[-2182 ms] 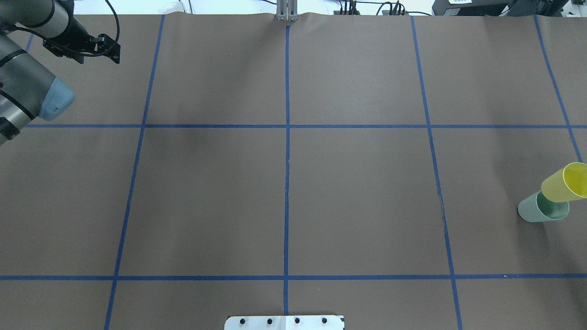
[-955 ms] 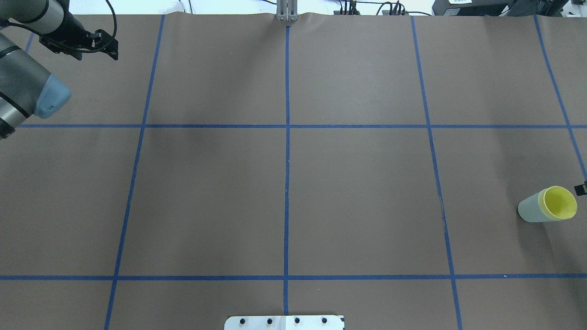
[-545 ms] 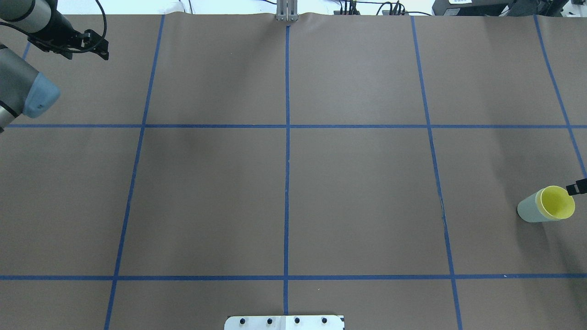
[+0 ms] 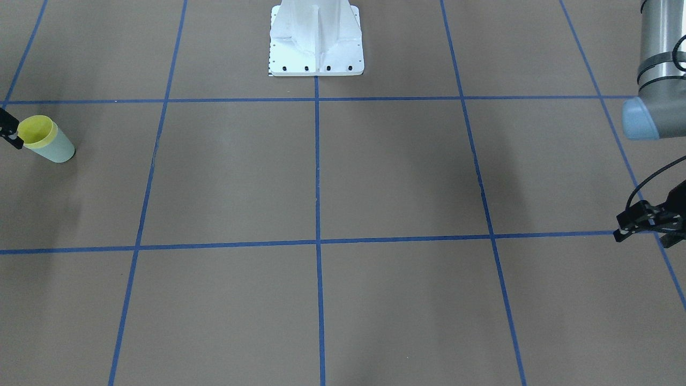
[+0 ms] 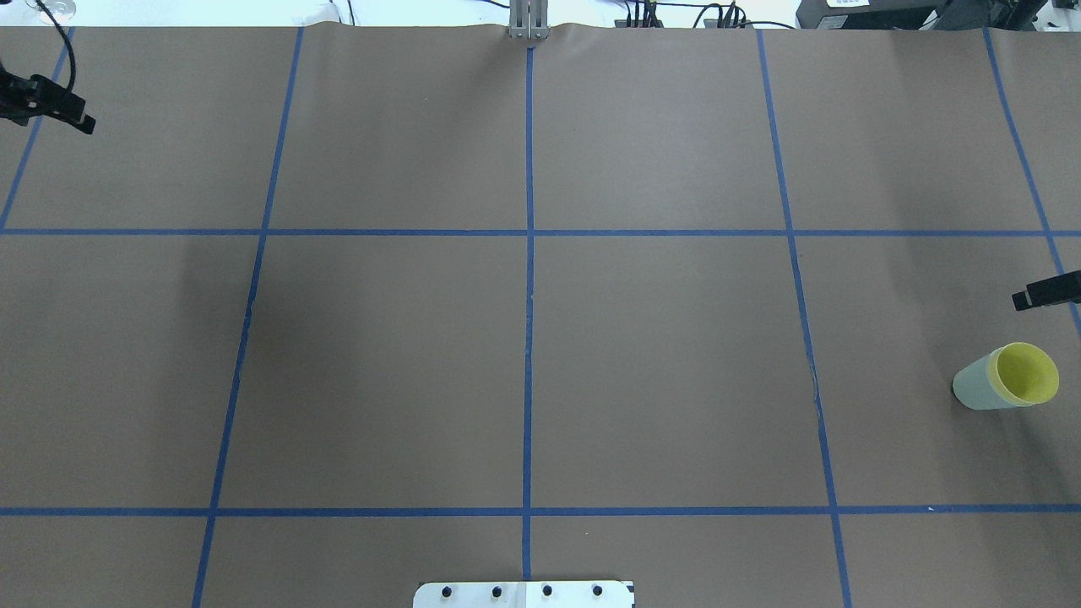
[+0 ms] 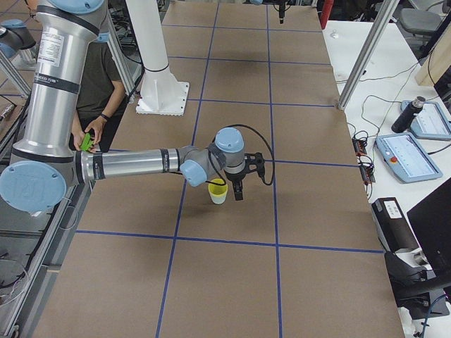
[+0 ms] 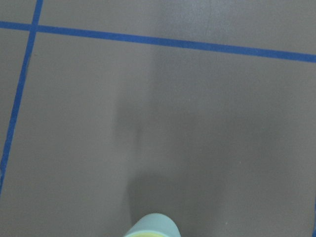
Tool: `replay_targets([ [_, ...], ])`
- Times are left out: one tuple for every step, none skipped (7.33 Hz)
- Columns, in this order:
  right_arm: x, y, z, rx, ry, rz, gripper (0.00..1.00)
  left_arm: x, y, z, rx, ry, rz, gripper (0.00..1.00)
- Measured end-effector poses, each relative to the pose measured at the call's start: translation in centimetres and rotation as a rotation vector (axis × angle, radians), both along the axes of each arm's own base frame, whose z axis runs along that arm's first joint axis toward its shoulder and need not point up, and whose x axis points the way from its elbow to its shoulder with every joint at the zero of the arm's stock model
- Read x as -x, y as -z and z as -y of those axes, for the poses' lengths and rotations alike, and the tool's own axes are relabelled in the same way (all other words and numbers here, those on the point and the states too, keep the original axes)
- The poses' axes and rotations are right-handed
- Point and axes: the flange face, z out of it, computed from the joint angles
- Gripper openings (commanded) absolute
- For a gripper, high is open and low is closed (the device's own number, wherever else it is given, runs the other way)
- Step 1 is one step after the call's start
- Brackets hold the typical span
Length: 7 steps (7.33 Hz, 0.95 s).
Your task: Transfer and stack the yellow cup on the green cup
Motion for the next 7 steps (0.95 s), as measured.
replay_targets([
  [-0.1, 0.6, 2.8, 0.011, -0.022, -0.008, 1.0, 2.2, -1.1, -3.2, 0.001, 0.001, -0.016, 1.0],
  [-0.7, 1.7, 5.2, 0.031, -0.037, -0.019, 1.0, 4.0, -1.6, -6.4, -0.008, 0.004, -0.021, 1.0],
  [-1.8, 2.9, 7.1, 0.048, -0.038, -0.035, 1.0, 5.8, -2.5, -8.9, -0.032, -0.007, -0.01, 1.0],
  [-3.2, 3.7, 8.6, 0.058, -0.027, -0.053, 1.0, 7.7, -3.9, -10.6, -0.066, -0.036, 0.017, 1.0],
  [-4.6, 4.3, 9.5, 0.072, -0.013, -0.069, 1.0, 9.6, -5.0, -11.5, -0.071, -0.055, 0.041, 1.0],
  [-5.8, 4.2, 9.8, 0.09, 0.002, -0.074, 1.0, 11.0, -5.3, -11.9, -0.036, -0.064, 0.058, 1.0],
  [-6.6, 3.6, 9.6, 0.107, 0.012, -0.067, 1.0, 11.9, -5.6, -12.1, -0.009, -0.076, 0.07, 1.0],
])
